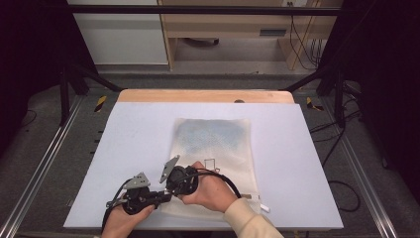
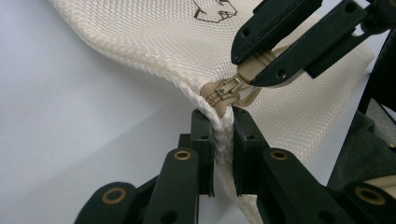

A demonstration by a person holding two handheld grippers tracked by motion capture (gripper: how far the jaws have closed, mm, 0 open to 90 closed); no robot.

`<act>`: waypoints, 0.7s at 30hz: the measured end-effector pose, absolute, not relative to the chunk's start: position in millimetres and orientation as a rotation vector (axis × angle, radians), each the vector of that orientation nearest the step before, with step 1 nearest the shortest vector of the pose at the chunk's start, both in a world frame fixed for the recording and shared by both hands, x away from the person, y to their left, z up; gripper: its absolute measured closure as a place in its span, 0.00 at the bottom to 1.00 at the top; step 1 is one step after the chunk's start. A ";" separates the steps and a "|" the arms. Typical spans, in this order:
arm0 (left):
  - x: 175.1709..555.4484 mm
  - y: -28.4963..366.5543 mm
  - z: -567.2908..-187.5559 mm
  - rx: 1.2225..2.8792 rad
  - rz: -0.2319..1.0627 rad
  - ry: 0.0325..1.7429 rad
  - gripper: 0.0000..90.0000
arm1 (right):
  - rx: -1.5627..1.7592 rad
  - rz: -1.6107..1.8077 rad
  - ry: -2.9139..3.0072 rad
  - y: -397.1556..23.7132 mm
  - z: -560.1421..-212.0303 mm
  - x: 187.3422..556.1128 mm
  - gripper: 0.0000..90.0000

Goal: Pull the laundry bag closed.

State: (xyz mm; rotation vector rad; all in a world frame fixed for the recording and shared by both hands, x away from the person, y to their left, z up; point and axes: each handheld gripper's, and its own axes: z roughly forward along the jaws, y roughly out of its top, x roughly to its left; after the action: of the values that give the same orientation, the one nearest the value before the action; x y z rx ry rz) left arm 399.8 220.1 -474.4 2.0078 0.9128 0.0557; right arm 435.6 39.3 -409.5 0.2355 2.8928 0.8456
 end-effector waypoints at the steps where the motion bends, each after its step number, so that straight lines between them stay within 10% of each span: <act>1: 400.0 220.2 -474.4 2.009 0.057 0.914 0.90 | 0.235 0.846 2.893 39.3 -409.5 435.6 0.91; 21: 400.4 221.7 -474.0 2.009 0.055 0.923 0.93 | 0.235 0.822 2.872 37.6 -416.4 431.8 0.91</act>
State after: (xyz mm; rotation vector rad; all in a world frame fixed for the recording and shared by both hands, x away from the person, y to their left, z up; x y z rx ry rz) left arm 400.4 221.7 -474.0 2.0088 0.9230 0.0549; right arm 431.8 37.6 -416.4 0.2354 2.8720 0.8222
